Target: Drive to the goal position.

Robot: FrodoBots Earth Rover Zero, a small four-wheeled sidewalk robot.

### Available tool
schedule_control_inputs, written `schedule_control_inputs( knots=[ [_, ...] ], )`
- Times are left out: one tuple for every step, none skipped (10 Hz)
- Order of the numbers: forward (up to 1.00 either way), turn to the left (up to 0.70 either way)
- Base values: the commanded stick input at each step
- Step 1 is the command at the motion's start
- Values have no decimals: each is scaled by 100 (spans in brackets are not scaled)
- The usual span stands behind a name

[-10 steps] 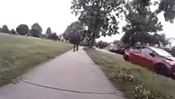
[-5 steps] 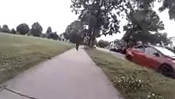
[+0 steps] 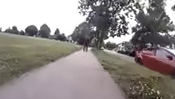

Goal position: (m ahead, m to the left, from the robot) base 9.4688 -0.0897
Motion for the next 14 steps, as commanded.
schedule_control_inputs(
  knots=[
    [70, 0],
    [70, 0],
    [70, 0],
    [70, 0],
    [70, 0],
    [70, 0],
    [70, 0],
    [70, 0],
    [70, 0],
    [70, 0],
    [70, 0],
    [70, 0],
    [70, 0],
    [70, 0]
  ],
)
